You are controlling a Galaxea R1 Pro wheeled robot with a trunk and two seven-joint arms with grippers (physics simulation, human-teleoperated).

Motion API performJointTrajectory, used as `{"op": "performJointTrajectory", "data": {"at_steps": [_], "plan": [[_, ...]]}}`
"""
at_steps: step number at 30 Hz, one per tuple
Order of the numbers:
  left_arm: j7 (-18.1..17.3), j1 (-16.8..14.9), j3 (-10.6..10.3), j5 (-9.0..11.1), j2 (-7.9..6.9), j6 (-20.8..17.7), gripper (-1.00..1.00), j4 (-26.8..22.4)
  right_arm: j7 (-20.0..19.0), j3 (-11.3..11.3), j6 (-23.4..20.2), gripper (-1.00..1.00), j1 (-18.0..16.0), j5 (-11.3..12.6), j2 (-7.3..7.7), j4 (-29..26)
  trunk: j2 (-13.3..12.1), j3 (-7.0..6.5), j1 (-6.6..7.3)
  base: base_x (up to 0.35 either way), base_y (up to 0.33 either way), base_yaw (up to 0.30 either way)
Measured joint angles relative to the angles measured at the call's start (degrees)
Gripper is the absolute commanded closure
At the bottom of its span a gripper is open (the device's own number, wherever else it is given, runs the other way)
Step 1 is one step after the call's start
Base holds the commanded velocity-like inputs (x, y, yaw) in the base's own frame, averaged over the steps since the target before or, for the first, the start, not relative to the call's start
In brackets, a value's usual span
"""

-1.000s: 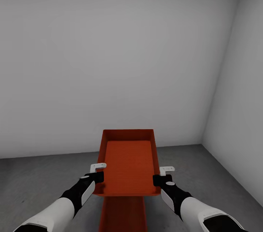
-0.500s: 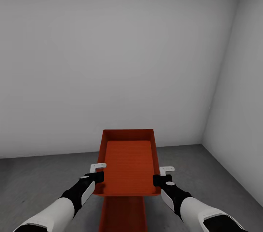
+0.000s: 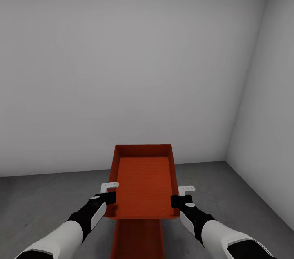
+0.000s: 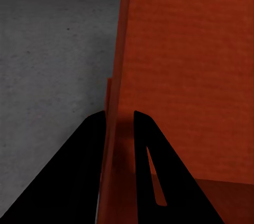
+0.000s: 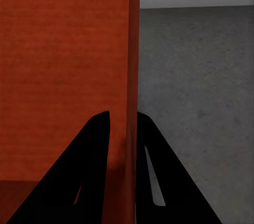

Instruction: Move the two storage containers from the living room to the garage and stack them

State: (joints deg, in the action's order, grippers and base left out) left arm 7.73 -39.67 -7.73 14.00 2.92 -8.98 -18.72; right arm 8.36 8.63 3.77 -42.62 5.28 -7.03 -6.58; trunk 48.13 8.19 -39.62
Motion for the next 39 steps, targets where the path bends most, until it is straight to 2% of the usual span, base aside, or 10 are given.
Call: {"op": "performJointTrajectory", "data": {"at_steps": [21, 39], "plan": [[0.00, 0.00, 0.00, 0.00, 0.02, -0.02, 1.00, -0.06, -0.08, 0.01, -0.01, 1.00, 0.00, 0.03, 0.05, -0.05, 0.00, 0.04, 0.00, 0.000, 0.000, 0.096], [0.01, 0.00, -0.01, 0.01, 0.03, -0.11, 1.00, -0.05, -0.11, 0.03, -0.10, 1.00, 0.00, 0.06, 0.07, -0.05, 0.00, 1.61, 0.00, 0.000, 0.000, 0.000]]}}
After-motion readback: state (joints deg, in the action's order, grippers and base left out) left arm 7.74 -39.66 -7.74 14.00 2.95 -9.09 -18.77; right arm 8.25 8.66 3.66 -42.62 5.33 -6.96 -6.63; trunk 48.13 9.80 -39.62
